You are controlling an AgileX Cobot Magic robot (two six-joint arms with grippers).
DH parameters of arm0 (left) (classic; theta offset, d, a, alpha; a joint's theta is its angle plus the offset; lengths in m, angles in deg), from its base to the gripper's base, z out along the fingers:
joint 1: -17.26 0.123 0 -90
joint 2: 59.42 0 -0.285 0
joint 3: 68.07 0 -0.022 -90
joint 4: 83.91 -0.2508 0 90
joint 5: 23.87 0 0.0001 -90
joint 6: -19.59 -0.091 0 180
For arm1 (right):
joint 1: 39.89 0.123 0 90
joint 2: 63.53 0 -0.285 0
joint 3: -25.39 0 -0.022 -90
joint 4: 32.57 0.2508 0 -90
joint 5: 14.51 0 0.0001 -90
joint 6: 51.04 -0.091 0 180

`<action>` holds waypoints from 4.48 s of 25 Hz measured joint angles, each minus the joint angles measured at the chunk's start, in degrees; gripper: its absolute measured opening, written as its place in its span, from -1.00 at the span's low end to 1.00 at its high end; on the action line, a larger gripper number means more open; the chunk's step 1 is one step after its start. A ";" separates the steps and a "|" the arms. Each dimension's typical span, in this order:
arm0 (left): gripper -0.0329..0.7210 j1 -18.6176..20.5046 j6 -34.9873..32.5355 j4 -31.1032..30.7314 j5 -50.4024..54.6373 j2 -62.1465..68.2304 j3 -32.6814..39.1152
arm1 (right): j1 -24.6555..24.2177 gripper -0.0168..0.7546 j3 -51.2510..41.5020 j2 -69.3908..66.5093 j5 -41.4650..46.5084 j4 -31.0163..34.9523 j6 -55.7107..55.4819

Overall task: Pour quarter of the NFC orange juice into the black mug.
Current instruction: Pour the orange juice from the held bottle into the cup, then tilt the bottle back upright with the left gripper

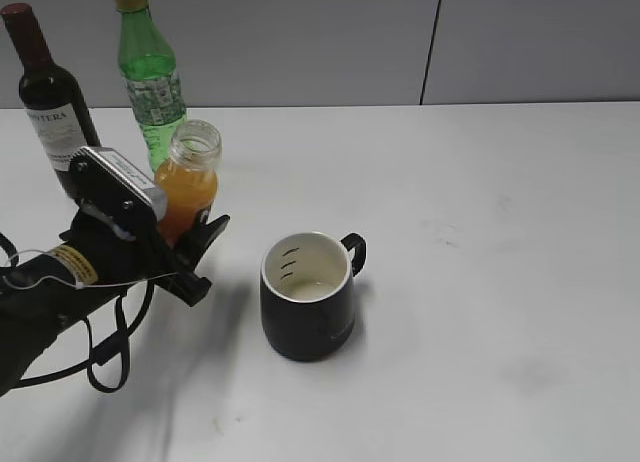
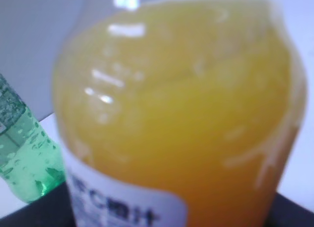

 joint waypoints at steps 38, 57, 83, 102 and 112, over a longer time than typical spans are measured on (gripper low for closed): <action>0.33 0.00 -32.59 -2.46 -0.03 0.36 -2.79 | 0.00 0.29 0.00 0.00 0.00 0.00 0.00; 0.33 0.00 -36.39 -4.59 -0.38 5.76 -7.30 | 0.00 0.29 0.00 0.00 0.00 0.00 0.00; 0.33 0.05 -48.26 -3.54 -0.38 5.76 -7.40 | 0.00 0.29 0.00 0.00 0.00 0.00 0.00; 0.33 0.05 -54.97 -3.38 -0.38 5.76 -7.88 | 0.00 0.29 0.00 0.00 0.00 0.00 0.00; 0.33 0.05 -56.40 -2.72 -0.38 5.76 -7.88 | 0.00 0.29 0.00 0.00 0.00 0.00 0.00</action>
